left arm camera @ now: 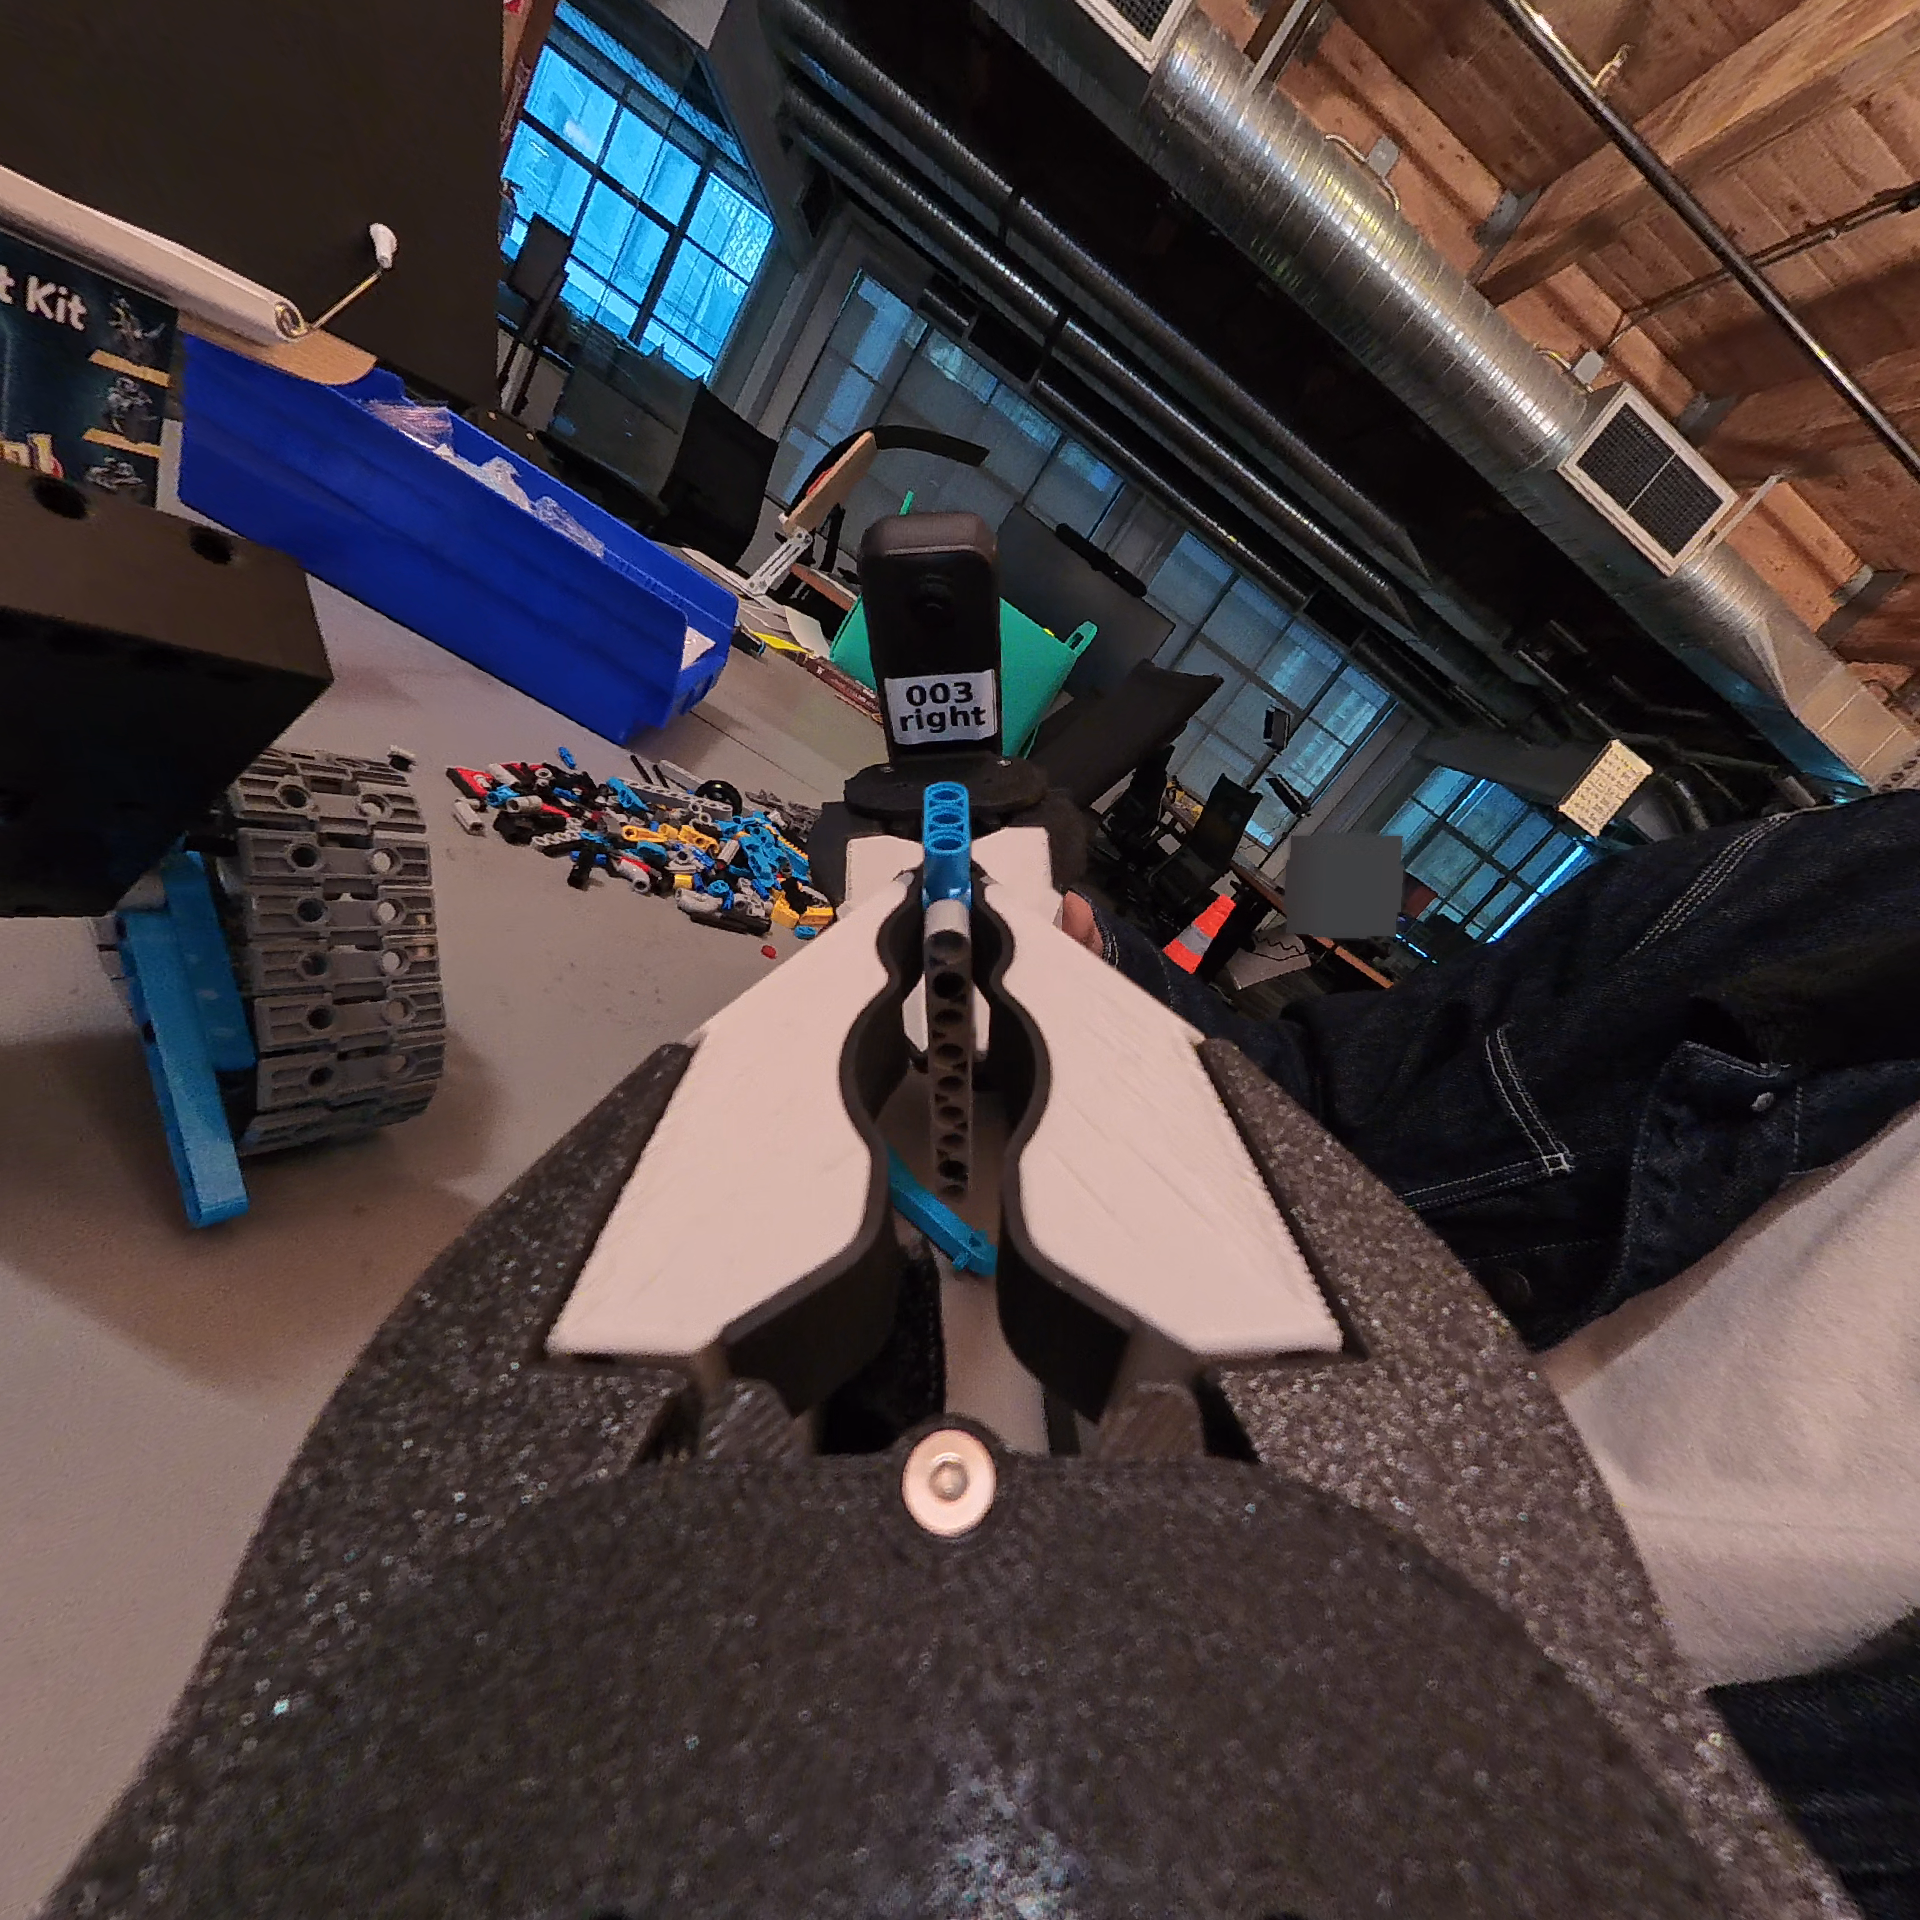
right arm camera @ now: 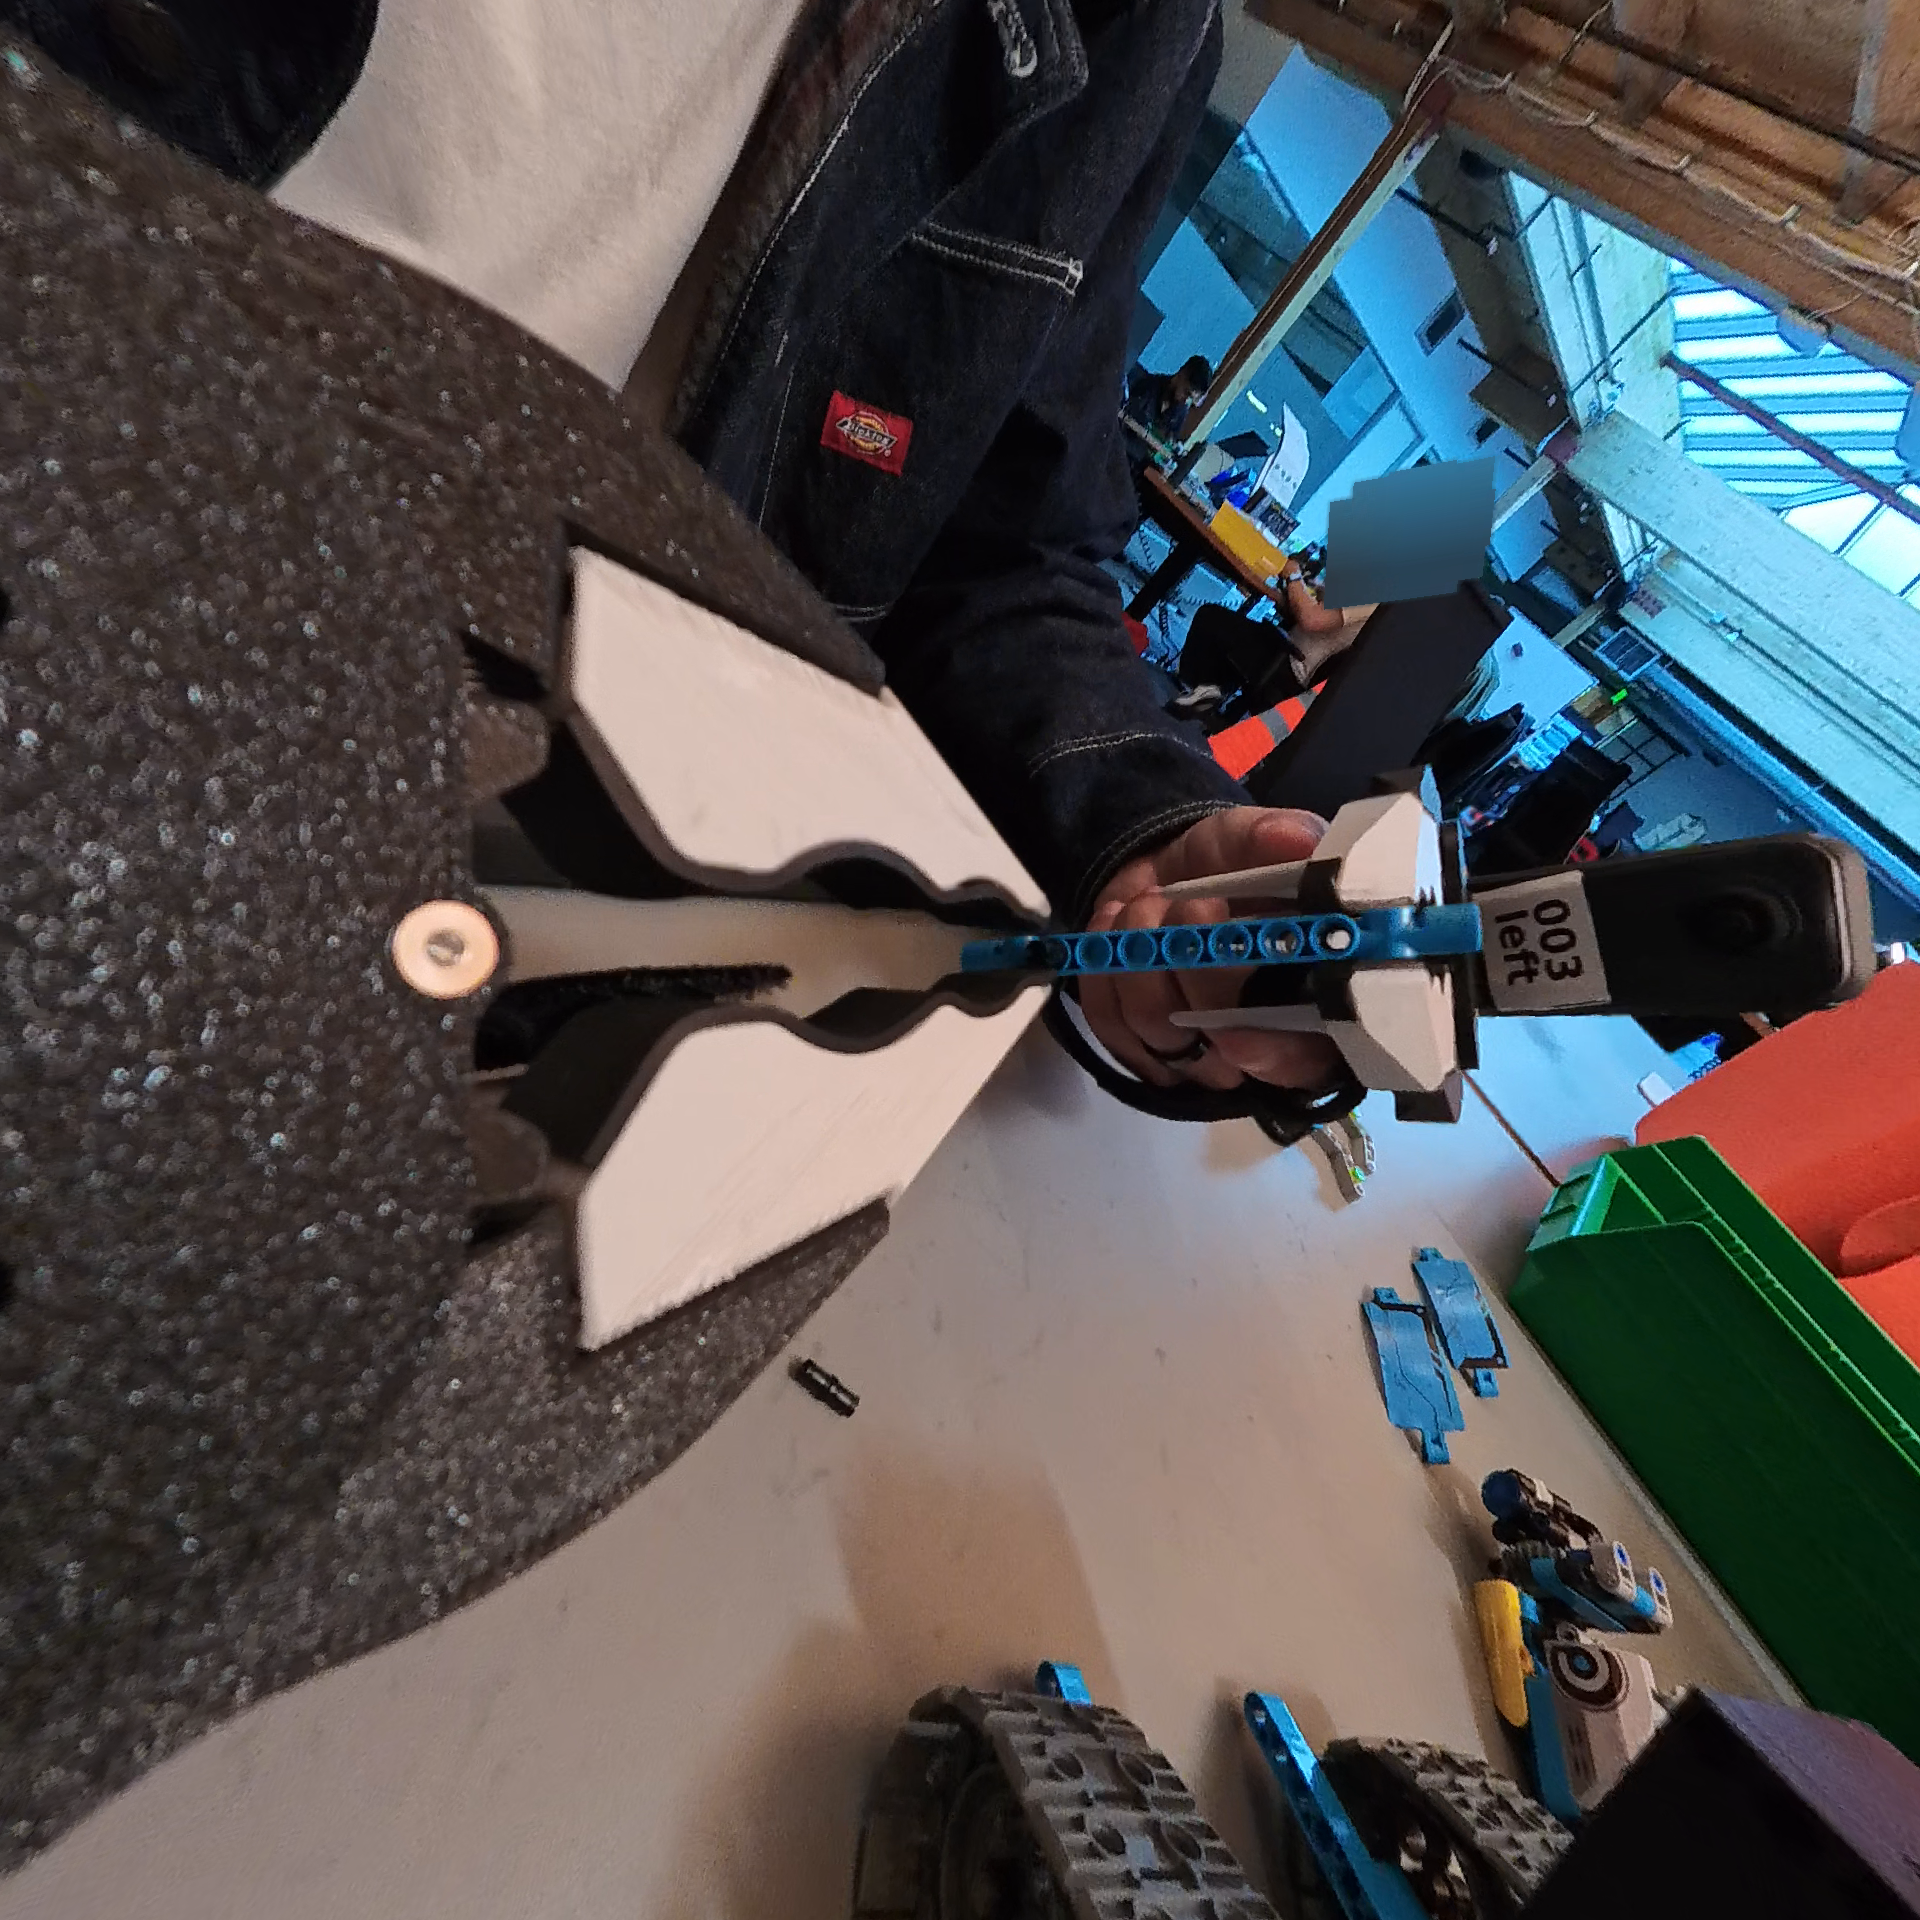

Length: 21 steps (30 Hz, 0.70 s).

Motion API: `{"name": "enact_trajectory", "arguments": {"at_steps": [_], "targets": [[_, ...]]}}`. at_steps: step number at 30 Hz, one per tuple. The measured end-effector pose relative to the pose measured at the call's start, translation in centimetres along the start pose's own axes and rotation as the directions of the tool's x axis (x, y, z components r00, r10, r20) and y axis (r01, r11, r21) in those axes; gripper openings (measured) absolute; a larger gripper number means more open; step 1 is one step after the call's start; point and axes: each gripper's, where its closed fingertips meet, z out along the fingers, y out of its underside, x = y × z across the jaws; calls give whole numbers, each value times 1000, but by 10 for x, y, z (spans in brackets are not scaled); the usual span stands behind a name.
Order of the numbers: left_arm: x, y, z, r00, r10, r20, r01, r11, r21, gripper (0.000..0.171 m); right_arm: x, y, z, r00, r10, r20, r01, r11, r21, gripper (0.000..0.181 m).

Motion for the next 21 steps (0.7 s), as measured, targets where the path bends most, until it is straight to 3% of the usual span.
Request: {"name": "enact_trajectory", "arguments": {"at_steps": [14,18,21], "targets": [[3,4,2,999,38,4,-38,999,-25,6,1,0,-2,1000,-15,-10,15,1000,-2,2],[4,26,14,998,60,8,-58,988,-141,17,-3,-10,-7,1000,-11,13,10,998,58,1],[6,31,16,992,128,12,-124,978,-170,6,-4,-10,-6,999,-30,9,30,998,54,2]]}}
